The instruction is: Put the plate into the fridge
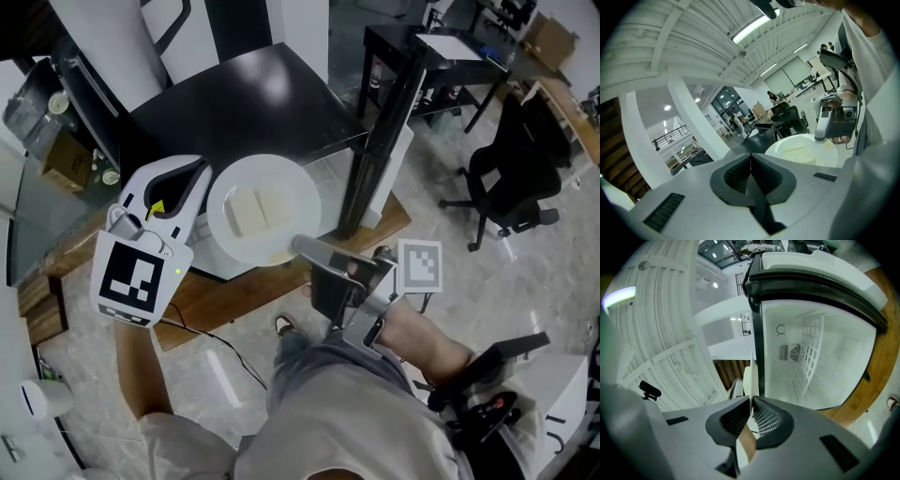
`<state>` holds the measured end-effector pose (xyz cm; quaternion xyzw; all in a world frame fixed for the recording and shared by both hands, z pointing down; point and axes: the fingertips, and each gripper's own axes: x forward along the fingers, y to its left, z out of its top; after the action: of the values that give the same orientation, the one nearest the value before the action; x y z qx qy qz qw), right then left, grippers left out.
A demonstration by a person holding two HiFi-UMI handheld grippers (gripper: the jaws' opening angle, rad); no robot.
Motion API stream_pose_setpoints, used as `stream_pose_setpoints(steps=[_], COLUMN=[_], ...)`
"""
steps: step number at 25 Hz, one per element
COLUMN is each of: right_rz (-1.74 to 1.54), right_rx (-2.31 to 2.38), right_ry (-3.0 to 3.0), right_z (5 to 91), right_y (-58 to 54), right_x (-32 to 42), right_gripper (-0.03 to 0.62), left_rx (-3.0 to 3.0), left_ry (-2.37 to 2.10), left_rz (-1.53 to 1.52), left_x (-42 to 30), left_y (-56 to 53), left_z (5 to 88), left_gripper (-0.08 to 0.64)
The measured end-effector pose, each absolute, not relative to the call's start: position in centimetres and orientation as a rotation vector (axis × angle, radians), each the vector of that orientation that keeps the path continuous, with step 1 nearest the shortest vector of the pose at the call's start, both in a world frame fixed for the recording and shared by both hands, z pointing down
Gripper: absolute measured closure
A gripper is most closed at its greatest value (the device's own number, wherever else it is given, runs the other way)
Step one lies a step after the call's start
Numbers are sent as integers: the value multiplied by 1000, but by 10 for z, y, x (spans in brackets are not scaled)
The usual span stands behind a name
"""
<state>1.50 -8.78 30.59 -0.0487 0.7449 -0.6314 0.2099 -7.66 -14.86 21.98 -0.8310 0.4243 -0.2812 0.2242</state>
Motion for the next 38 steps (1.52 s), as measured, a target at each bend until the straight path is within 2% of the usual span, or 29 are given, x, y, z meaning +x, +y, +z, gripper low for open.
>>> stream_pose_setpoints(steps=[10, 19, 29, 38], right_rz=[-1794, -1861, -1888, -1911], right_rx=[-120, -219, -286, -385], right_ry=[2109, 2084, 2106, 2082], right_z=[336, 382, 412, 467], right_y=[-63, -65, -94, -140], right_x=[28, 29, 5, -35], right_gripper=[560, 560, 558, 558], left_rx=[-2327, -2593, -2619, -2616], left_ry=[1215, 1392, 1498, 1526], left_rz=[-658, -397, -462, -557], left_x=[-48, -46, -55, -67], left_y=[-100, -76, -77, -101], left_z=[241, 276, 319, 404], left_gripper=[540, 540, 540, 540])
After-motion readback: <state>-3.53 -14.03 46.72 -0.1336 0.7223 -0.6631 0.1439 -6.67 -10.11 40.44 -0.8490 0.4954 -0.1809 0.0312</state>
